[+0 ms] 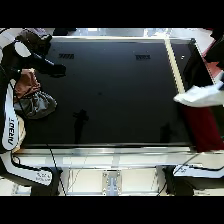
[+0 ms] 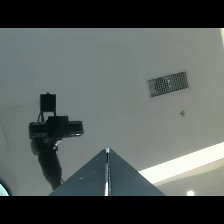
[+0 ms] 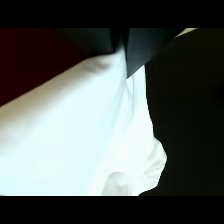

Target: Fold the shirts.

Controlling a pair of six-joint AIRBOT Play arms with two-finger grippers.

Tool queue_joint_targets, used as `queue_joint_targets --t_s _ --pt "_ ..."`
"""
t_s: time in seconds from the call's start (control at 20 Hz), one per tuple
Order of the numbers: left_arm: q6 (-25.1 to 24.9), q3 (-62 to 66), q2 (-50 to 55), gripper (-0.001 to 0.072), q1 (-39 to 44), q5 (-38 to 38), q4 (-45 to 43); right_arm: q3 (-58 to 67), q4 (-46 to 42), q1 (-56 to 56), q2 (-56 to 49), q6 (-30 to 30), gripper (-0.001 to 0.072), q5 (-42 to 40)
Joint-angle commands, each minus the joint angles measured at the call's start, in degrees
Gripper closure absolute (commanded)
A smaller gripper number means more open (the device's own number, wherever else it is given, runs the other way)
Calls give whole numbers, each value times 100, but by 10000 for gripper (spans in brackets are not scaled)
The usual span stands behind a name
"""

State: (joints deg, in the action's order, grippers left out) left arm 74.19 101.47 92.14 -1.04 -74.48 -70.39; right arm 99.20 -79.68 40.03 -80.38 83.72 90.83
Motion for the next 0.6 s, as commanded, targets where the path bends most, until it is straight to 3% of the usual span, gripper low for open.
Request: queue_joint_targets --t_s 0.0,0.15,0.3,0.35,0.4,0.45,0.55 --pt "85 0 -2 696 -2 2 17 -1390 -24 1541 1016 -382 697 -400" --pt "90 0 -2 696 -2 4 17 -2992 76 2577 1768 -605 696 -914" --pt "170 0 -2 696 -2 2 20 -4306 76 2900 2026 -719 691 -1438" --pt "168 0 -2 696 -2 2 20 -4555 92 2889 2026 -831 619 -1530" --pt "168 0 -2 695 -2 2 20 -4715 173 2885 2026 -846 407 -1547" --pt "168 0 -2 695 -2 2 17 -4739 267 2885 2026 -844 283 -1543" --pt "168 0 -2 695 -2 2 20 -4538 579 2885 2094 -831 276 -1419"
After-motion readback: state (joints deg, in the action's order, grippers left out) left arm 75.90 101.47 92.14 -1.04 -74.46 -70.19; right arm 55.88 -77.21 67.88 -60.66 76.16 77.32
